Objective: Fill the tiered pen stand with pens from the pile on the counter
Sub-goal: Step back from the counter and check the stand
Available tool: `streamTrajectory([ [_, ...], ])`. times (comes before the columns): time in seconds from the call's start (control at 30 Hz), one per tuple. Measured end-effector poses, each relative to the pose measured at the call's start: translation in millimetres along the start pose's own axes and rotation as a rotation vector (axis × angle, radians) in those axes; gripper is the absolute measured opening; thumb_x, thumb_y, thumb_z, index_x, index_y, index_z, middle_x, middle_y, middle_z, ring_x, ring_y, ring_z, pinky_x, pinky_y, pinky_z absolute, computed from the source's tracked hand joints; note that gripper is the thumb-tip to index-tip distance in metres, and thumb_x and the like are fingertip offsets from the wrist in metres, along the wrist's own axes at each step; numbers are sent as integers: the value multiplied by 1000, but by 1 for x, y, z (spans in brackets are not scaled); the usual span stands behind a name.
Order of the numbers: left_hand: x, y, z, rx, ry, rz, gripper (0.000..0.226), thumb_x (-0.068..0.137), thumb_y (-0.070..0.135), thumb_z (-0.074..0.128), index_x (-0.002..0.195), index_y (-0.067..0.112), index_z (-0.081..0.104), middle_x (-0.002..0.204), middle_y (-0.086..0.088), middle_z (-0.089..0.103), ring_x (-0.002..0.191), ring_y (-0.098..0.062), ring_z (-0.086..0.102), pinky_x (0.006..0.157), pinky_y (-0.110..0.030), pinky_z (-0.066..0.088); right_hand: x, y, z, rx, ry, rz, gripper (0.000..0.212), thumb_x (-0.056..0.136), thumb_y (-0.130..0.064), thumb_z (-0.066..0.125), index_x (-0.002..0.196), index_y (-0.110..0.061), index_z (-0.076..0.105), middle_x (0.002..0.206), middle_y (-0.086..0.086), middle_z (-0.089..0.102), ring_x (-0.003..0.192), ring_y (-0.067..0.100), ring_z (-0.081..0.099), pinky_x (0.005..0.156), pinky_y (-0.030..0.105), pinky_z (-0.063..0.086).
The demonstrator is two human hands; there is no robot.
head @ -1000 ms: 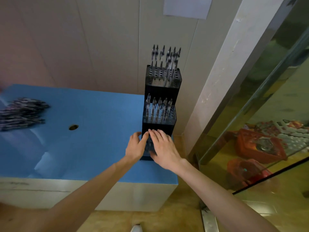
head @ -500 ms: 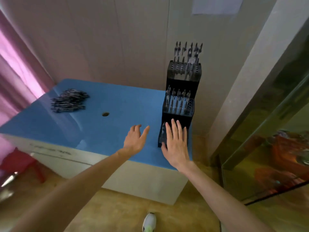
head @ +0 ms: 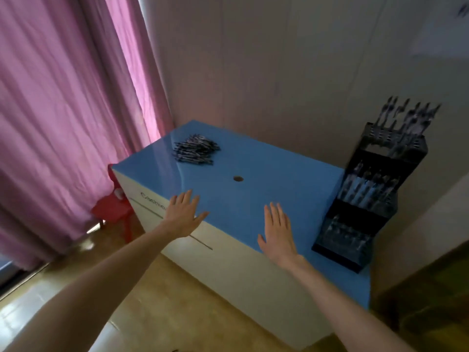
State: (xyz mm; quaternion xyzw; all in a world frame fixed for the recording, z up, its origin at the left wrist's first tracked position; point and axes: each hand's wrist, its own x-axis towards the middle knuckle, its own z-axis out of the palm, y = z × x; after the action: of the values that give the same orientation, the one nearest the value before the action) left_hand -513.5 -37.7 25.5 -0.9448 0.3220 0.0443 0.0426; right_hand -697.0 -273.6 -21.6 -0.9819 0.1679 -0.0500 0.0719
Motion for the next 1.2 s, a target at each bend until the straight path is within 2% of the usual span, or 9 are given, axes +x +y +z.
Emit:
streamTrajectory([
  [0.17,16,-88,1,85,-49,41,90,91,73,5,159,18,22,167,-14,17,152,-32,20,124,-48,12,58,-52,28,-58,-138,34,85,101,-37,50,161,-6,-2,169,14,-1,156,33,-2,127,44,7],
  [0.3,55,-170,-14,86,-46,24,73,102,66,25,157,18,27,164,-12,24,148,-31,29,121,-44,20,111,-98,41,-132,-201,6,83,103,-39,47,161,-5,-3,169,15,1,156,34,4,127,45,9],
  [0.47,100,-240,-20,11,-76,-8,72,103,63,31,157,15,27,164,-13,23,148,-33,30,120,-46,27,159,-156,62,-85,-212,38,83,102,-38,50,161,-6,0,168,12,7,155,33,8,126,43,15],
  [0.6,132,-264,-7,-5,-112,51,71,102,61,37,156,15,28,162,-13,25,144,-33,36,117,-46,32,190,-193,70,-66,-221,-3,81,103,-35,49,161,-7,-1,169,13,3,156,31,4,127,43,12],
  [0.73,174,-273,6,-50,-148,109,68,101,56,44,153,14,31,153,-11,36,136,-32,45,110,-45,39,234,-209,66,-1,-206,-9,80,104,-34,48,161,-6,0,169,11,3,156,29,4,127,41,10],
  [0.97,262,-287,28,-100,-278,189,66,99,56,51,149,15,36,142,-8,47,124,-31,54,99,-46,48,357,-210,76,49,-152,-57,60,105,-32,51,156,-10,28,160,5,32,148,23,27,122,36,28],
  [1.13,323,-298,32,-83,-336,214,58,99,48,54,145,15,43,138,-9,52,122,-33,56,97,-39,45,447,-215,82,54,-128,-57,62,102,-32,56,155,-11,32,155,4,39,143,25,33,117,38,34],
  [1.2,345,-301,35,-87,-350,215,56,99,48,54,144,15,44,137,-9,51,121,-33,57,96,-39,44,471,-216,87,-15,-135,-131,61,101,-35,56,153,-12,33,150,3,43,138,25,37,113,39,37],
])
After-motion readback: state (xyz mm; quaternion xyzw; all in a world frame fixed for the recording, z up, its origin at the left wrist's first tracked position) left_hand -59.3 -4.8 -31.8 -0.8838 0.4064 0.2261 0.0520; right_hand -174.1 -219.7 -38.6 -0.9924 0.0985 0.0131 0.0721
